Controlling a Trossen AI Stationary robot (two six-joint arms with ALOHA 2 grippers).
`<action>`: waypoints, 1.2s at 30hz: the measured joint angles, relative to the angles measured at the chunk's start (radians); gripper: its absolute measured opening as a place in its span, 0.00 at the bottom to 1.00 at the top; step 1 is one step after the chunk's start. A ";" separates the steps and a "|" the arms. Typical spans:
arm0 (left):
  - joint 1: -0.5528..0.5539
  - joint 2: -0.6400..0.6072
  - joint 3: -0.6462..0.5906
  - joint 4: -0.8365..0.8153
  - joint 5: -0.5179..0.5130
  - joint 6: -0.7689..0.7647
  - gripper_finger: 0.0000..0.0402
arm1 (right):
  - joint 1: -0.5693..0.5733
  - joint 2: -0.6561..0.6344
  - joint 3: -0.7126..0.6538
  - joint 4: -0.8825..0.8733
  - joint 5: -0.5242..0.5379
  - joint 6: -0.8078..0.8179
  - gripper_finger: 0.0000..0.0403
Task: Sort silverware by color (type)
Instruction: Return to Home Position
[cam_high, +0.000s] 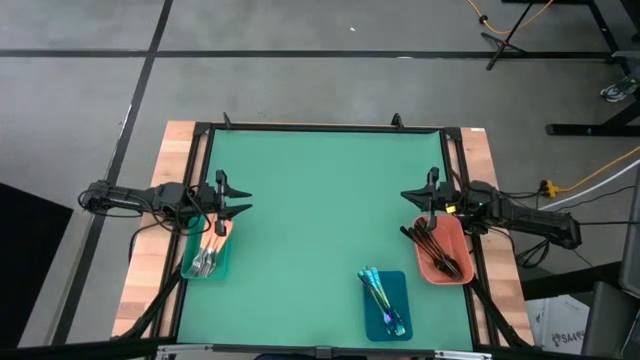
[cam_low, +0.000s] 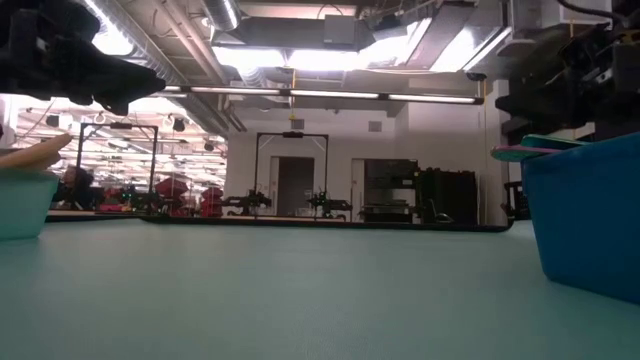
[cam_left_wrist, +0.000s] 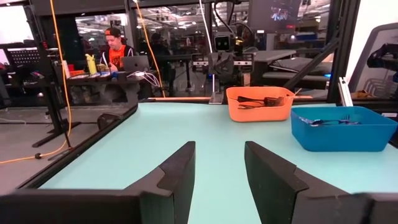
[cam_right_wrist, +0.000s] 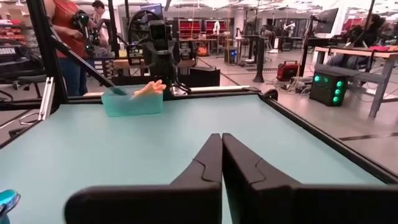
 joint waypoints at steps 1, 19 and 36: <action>0.000 0.000 0.000 0.000 0.000 0.004 0.33 | 0.000 0.002 0.000 0.000 0.000 -0.002 0.00; 0.000 0.000 0.000 0.000 0.006 0.020 0.33 | 0.000 0.004 0.000 -0.008 0.059 -0.024 0.00; 0.000 0.000 0.000 0.000 0.006 0.020 0.33 | 0.000 0.004 0.000 -0.010 0.059 -0.024 0.00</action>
